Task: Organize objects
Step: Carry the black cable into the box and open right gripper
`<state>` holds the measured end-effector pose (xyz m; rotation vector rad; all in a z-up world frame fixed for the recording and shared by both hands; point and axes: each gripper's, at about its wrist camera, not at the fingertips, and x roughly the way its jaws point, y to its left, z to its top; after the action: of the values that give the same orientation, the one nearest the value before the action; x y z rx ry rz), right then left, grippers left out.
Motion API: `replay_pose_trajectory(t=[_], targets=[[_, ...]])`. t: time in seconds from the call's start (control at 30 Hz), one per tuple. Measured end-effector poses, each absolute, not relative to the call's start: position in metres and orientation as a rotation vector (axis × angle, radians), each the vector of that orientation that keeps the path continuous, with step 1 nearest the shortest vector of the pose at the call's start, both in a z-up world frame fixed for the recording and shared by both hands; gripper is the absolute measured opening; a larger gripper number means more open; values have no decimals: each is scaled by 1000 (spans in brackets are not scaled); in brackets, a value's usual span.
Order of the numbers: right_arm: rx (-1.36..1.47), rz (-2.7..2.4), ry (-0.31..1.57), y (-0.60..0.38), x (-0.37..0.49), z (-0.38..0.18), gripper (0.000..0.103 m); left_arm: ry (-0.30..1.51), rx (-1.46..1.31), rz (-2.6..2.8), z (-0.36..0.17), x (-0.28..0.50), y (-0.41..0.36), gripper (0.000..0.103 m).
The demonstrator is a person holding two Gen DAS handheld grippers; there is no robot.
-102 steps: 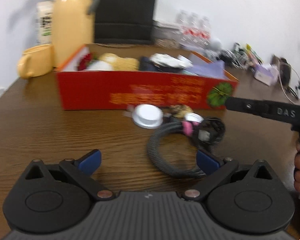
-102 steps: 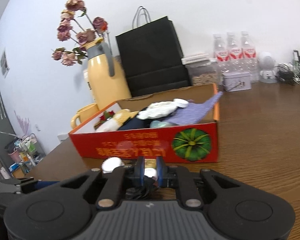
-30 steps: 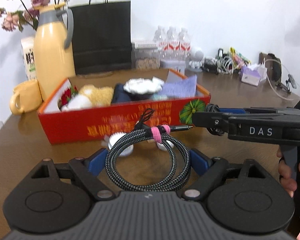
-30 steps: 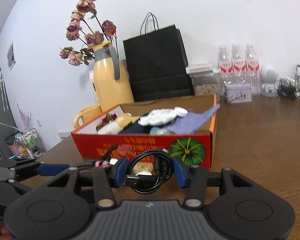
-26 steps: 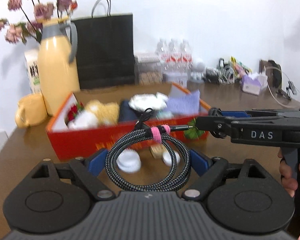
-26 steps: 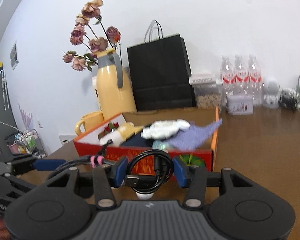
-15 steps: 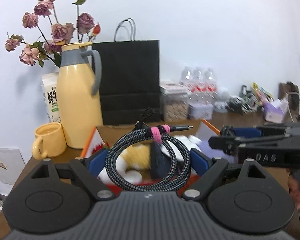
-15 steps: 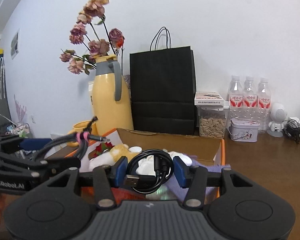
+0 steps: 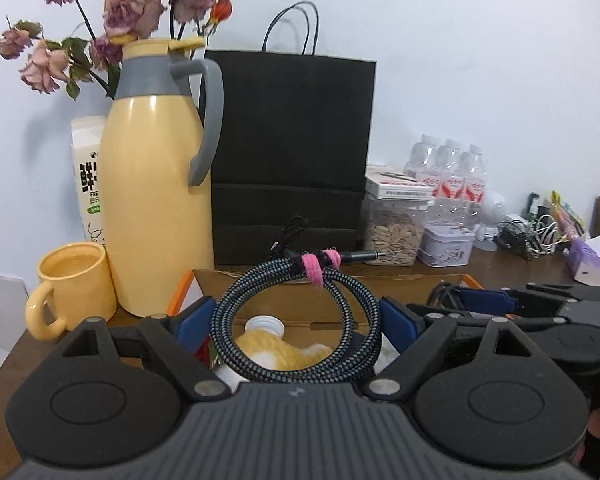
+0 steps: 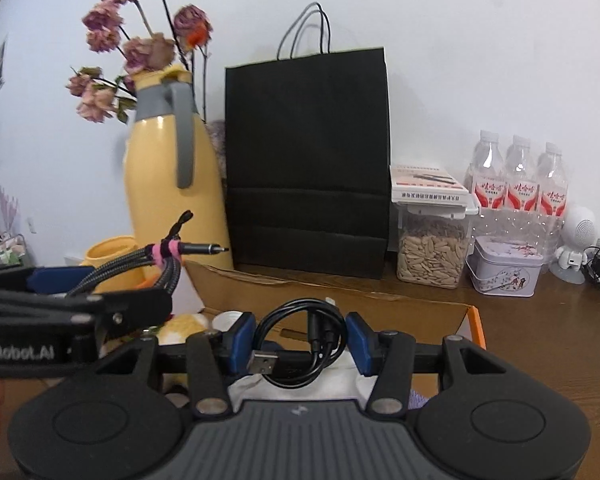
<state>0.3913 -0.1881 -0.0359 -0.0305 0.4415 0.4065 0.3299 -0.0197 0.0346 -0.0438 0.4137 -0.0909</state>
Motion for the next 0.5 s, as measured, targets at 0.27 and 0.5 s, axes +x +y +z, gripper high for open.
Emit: replay_pose_trajectory(t=[0.27,0.5], targets=[[-3,339,467,-198,410,-47,89,383,-19,-38,23,344,-18,103],[-23,320,429,-206,394,-38,100,390,-68,-15,29,336,-6,103]])
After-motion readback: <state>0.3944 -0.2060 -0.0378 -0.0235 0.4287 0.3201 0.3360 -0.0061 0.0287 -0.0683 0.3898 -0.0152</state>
